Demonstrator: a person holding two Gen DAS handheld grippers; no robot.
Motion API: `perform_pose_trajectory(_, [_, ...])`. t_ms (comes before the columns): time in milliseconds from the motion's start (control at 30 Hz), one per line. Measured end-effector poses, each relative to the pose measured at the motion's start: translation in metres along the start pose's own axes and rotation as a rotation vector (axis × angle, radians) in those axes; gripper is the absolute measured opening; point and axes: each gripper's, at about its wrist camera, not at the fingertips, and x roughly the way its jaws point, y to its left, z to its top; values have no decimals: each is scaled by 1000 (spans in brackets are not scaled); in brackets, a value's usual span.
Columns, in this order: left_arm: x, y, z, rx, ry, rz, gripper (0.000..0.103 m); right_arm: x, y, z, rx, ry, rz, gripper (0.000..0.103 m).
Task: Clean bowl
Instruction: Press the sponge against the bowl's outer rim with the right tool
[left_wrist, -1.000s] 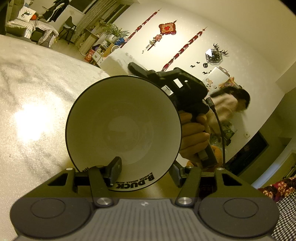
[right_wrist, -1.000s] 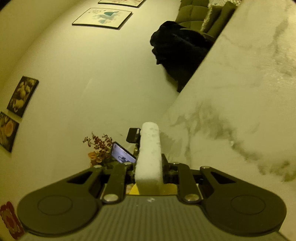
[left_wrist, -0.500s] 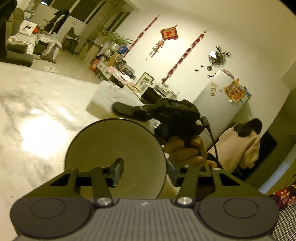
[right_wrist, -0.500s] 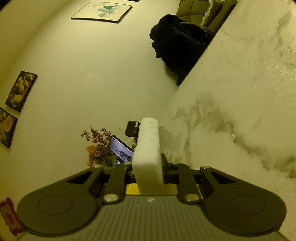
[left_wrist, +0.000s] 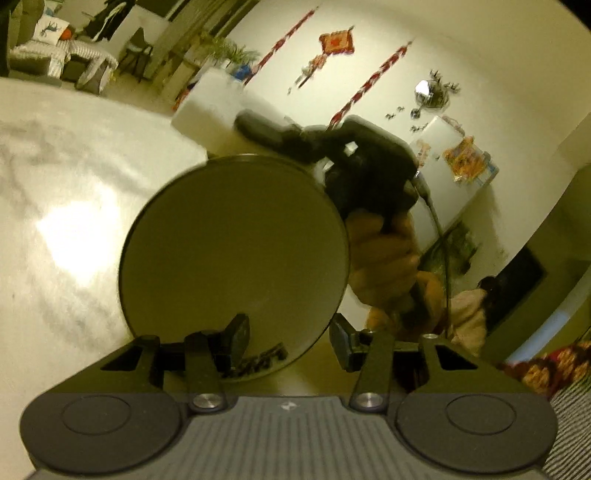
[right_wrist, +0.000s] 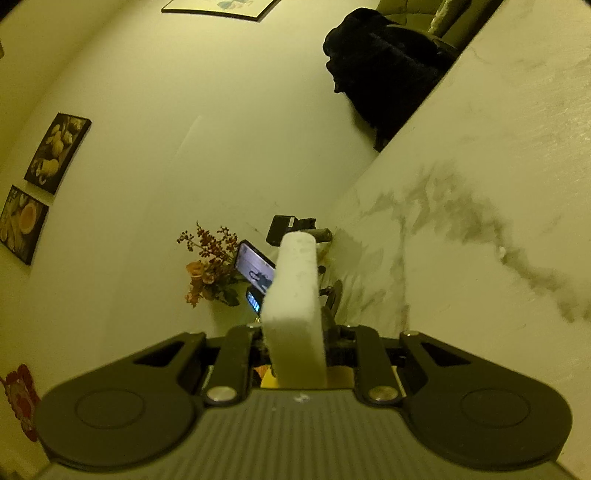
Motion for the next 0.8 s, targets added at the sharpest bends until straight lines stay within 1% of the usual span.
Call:
perform_pose_trajectory(200, [0, 5, -7, 34, 13, 11, 58, -1, -3, 0, 5, -6, -8, 19])
perform_pose_trajectory(400, [0, 14, -5, -5, 12, -30, 58, -2, -6, 2, 9, -20, -25, 19])
perform_pose_trajectory(533, [0, 17, -4, -4, 18, -42, 58, -1, 1, 0, -26, -22, -31, 19])
perform_pose_trajectory(633, [2, 21, 0, 12, 34, -60, 58, -2, 7, -2, -48, -22, -7, 19])
perform_pose_trajectory(733, [4, 27, 3, 6, 42, -79, 58, -3, 10, -3, -75, -35, -21, 19])
perform_pose_trajectory(800, [5, 31, 3, -7, 44, -93, 59, -3, 7, -2, -71, -35, -25, 19])
